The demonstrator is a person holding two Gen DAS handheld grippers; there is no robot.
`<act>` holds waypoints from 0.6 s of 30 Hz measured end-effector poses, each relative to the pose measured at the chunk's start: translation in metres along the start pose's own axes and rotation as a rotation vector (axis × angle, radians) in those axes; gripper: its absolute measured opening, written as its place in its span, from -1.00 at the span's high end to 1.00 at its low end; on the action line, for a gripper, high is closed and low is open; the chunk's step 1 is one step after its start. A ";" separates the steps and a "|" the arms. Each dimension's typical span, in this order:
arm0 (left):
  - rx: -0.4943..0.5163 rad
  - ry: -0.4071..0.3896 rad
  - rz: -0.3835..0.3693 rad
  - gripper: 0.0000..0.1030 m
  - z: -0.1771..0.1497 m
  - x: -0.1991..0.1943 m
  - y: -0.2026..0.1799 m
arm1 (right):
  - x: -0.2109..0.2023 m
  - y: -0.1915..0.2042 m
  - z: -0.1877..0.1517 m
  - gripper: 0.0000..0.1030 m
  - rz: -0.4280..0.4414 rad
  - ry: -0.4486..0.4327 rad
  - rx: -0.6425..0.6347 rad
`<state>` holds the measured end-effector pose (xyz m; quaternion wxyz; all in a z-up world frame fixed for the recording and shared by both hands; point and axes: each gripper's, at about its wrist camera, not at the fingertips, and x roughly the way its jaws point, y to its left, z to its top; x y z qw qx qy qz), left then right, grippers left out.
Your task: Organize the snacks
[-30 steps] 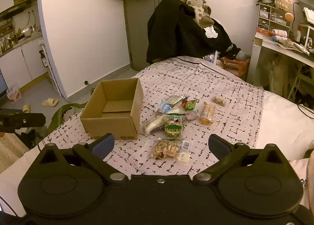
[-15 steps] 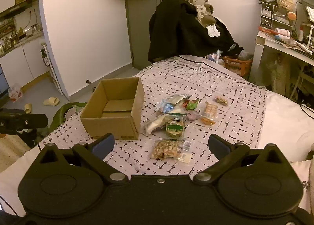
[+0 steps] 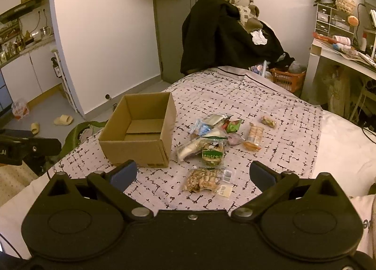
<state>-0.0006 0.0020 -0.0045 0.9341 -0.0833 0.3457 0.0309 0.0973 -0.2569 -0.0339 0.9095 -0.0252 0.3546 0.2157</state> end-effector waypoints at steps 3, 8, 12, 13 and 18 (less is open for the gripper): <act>0.014 -0.007 -0.009 -1.00 0.000 -0.002 -0.003 | 0.000 0.001 0.000 -1.00 0.001 0.000 -0.002; 0.006 0.003 -0.014 -1.00 -0.001 -0.001 0.000 | 0.001 -0.001 0.000 -1.00 -0.005 0.004 0.001; 0.013 0.002 -0.013 -1.00 -0.001 -0.001 0.000 | 0.001 -0.004 -0.001 -1.00 -0.008 0.006 -0.003; 0.012 0.002 -0.015 -1.00 -0.001 -0.001 0.000 | 0.002 -0.004 -0.002 -1.00 -0.010 0.011 -0.002; 0.011 0.008 -0.025 -1.00 0.000 0.000 -0.001 | 0.003 -0.004 -0.002 -1.00 -0.013 0.014 -0.014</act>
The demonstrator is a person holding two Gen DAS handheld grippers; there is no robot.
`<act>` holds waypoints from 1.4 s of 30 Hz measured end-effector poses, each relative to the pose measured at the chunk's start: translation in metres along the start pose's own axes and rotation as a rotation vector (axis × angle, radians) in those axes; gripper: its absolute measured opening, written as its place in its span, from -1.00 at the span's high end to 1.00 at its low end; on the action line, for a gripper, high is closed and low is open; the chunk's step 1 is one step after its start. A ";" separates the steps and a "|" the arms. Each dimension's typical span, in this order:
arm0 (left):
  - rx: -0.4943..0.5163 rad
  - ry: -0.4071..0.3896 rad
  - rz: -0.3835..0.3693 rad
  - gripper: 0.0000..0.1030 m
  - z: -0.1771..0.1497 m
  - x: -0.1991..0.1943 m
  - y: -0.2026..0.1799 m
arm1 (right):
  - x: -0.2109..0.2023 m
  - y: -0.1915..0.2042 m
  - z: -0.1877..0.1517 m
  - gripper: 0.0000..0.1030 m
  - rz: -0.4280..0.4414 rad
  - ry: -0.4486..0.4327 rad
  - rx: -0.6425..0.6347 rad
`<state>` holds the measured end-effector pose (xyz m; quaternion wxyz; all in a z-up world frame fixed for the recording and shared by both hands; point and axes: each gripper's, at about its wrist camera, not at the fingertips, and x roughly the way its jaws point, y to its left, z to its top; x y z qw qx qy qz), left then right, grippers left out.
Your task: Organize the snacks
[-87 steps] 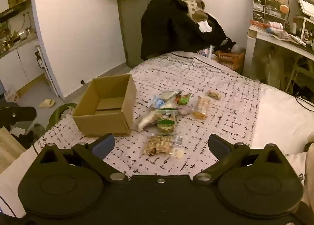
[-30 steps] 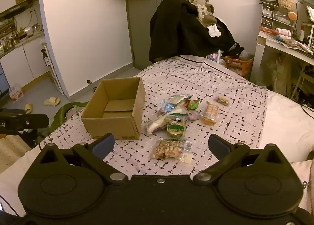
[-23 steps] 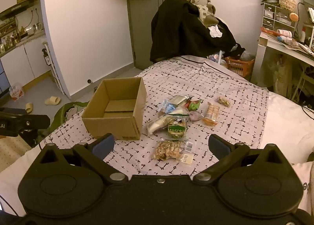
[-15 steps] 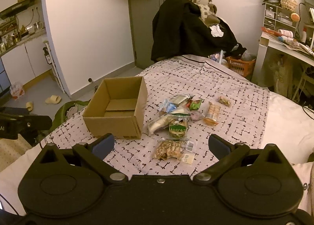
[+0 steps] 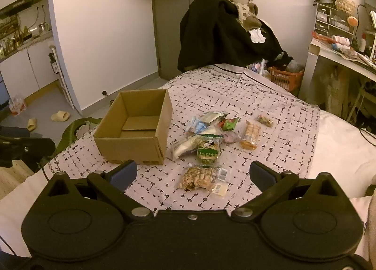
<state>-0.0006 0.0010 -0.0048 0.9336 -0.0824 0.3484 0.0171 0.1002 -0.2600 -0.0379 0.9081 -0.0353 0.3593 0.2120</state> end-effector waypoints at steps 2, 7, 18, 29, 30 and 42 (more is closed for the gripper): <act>0.001 -0.003 -0.002 -1.00 -0.001 0.000 -0.001 | 0.000 0.000 0.000 -1.00 0.001 0.002 0.000; 0.001 0.000 -0.005 -1.00 -0.001 0.001 -0.004 | 0.002 0.001 -0.002 -1.00 0.003 0.007 -0.007; -0.013 -0.010 -0.017 -1.00 0.002 0.000 0.000 | 0.005 0.002 -0.002 -1.00 0.019 0.014 -0.004; -0.022 -0.023 0.014 -1.00 0.012 0.001 0.008 | 0.012 -0.005 -0.002 -1.00 0.050 0.023 -0.014; -0.031 -0.022 0.021 -1.00 0.013 0.002 0.009 | 0.013 -0.007 -0.002 -1.00 0.055 0.027 -0.010; 0.028 -0.019 0.009 -0.96 0.026 0.027 -0.014 | 0.027 -0.023 0.003 -0.96 0.063 0.027 -0.003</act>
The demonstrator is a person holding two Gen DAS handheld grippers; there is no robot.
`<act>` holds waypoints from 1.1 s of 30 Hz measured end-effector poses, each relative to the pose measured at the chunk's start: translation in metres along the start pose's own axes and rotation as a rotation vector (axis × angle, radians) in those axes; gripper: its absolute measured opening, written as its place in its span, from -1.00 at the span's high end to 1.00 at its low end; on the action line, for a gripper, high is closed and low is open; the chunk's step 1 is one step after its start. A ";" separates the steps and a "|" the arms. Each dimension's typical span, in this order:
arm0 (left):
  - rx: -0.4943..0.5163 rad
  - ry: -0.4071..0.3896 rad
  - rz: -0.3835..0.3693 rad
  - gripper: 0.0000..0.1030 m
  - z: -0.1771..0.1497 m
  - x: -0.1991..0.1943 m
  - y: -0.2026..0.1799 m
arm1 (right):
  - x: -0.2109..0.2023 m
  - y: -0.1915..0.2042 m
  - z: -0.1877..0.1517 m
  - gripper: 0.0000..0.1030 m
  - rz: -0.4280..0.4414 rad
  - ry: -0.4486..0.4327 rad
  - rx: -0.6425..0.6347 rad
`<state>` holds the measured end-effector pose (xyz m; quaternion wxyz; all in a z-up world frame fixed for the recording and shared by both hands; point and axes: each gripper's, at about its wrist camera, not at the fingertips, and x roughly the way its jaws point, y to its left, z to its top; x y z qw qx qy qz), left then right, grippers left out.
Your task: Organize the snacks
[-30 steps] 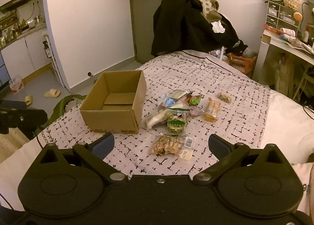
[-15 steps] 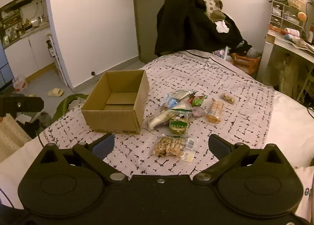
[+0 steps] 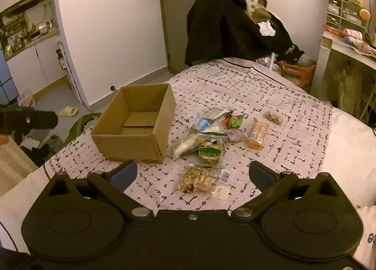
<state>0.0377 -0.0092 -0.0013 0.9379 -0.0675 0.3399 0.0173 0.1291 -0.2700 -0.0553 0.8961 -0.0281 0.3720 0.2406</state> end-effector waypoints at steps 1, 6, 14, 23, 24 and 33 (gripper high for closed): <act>0.005 0.000 0.001 -0.95 -0.001 0.002 -0.002 | 0.002 -0.003 0.000 -0.94 0.000 0.003 0.003; 0.008 0.011 0.004 -0.95 0.000 0.015 -0.011 | 0.013 -0.016 0.002 -0.89 0.006 0.017 0.026; 0.011 0.012 0.003 -0.93 0.007 0.032 -0.018 | 0.032 -0.039 0.004 -0.85 -0.002 0.028 0.068; 0.024 0.039 0.043 -0.87 0.016 0.064 -0.046 | 0.056 -0.067 0.006 -0.88 -0.049 0.048 0.157; 0.017 0.061 0.034 -0.86 0.016 0.068 -0.049 | 0.058 -0.068 0.007 -0.88 -0.060 0.047 0.155; -0.009 0.123 -0.005 -0.85 0.016 0.108 -0.075 | 0.087 -0.094 0.017 -0.89 -0.125 0.062 0.198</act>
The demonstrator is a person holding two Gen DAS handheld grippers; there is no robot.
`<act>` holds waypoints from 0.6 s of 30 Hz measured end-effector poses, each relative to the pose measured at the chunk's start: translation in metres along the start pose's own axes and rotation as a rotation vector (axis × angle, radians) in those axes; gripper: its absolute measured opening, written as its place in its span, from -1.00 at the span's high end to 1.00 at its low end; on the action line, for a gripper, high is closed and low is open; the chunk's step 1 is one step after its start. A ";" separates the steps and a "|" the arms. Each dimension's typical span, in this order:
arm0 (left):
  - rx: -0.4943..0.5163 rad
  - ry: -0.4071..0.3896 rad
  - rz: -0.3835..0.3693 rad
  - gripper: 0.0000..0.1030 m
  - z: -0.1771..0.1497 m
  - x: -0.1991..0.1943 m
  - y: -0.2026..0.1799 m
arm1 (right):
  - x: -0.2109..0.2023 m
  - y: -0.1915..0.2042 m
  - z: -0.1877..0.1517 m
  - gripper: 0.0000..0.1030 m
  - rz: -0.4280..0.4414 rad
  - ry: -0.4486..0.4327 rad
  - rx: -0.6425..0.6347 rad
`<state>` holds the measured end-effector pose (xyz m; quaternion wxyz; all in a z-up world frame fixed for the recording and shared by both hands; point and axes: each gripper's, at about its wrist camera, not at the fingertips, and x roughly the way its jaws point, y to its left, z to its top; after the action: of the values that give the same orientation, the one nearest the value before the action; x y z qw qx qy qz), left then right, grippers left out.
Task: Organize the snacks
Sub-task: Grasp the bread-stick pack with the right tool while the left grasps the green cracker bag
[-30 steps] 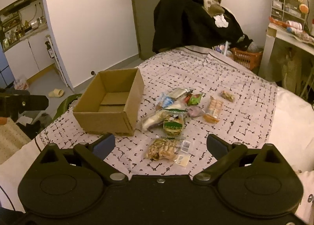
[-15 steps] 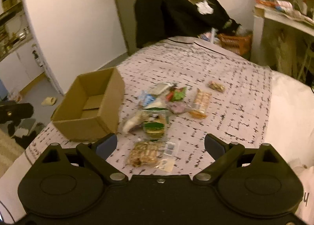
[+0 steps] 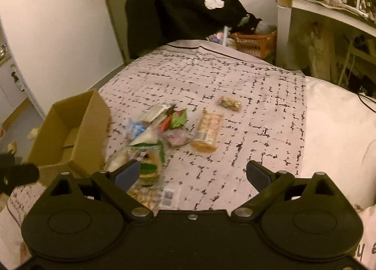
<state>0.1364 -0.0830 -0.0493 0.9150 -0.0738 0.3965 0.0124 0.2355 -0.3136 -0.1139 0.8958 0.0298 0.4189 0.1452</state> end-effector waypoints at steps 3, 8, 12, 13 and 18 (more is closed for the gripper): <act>-0.019 0.020 0.002 -0.84 0.003 0.012 -0.001 | 0.010 -0.006 0.007 -0.89 -0.001 0.006 0.018; -0.034 0.021 -0.005 -0.85 0.007 0.027 -0.009 | 0.026 -0.018 0.015 -0.89 -0.001 0.009 0.063; -0.031 0.015 -0.029 -0.79 0.008 0.040 -0.019 | 0.033 -0.018 0.017 -0.89 0.026 -0.004 0.024; -0.027 0.015 -0.032 -0.74 0.008 0.044 -0.021 | 0.035 -0.018 0.017 -0.87 0.039 0.002 0.023; -0.058 0.050 -0.051 -0.38 0.009 0.067 -0.027 | 0.045 -0.019 0.020 -0.77 0.061 0.011 0.015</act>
<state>0.1911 -0.1108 -0.0883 0.9022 -0.1106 0.4169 -0.0014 0.2823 -0.3180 -0.1380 0.8884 0.0486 0.4238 0.1696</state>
